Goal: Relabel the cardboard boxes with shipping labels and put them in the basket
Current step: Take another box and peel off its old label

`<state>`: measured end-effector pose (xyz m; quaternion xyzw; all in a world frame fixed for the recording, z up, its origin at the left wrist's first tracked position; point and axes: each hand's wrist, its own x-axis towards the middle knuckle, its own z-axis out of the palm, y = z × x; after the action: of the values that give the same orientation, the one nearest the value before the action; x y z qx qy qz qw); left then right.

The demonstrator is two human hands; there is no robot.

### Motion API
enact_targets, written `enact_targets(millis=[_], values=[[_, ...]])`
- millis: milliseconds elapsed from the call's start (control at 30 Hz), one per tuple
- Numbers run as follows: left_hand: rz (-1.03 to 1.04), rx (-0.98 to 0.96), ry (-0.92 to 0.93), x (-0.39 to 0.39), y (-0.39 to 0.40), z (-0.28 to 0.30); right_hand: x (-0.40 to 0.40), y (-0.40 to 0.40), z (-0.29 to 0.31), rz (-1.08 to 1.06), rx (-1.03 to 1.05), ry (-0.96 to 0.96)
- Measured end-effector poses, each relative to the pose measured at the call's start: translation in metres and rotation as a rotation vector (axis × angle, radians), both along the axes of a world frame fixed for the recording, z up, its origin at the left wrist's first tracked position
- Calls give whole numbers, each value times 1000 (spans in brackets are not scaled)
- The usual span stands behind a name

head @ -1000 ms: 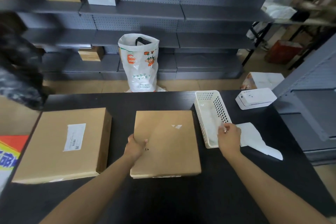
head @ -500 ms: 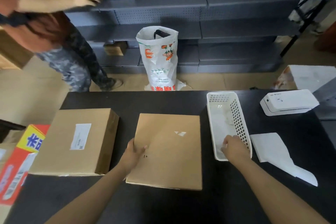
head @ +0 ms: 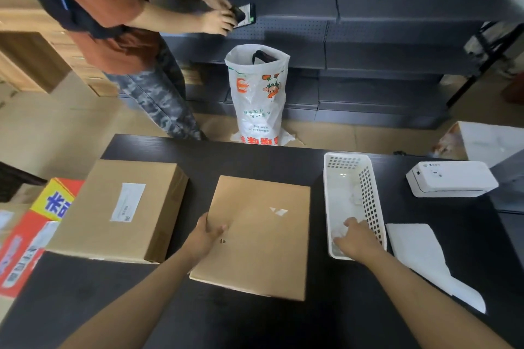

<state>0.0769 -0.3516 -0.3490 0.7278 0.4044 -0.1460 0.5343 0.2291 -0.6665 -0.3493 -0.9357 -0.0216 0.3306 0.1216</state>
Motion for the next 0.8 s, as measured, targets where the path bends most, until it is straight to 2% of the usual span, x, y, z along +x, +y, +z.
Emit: enact_targets(millis=[200,367,633,800], values=[[-32,5,21,-3,-4,4,-16,16,20,2,-91,-317],[-164,193,77,0,-4,11,-37,44,38,81,-151,-500],[-398,466,134,8,-1,34,-66,91,59,185,-51,-496],[-609,762,124,19,4,61,-72,108,79,257,25,-474]])
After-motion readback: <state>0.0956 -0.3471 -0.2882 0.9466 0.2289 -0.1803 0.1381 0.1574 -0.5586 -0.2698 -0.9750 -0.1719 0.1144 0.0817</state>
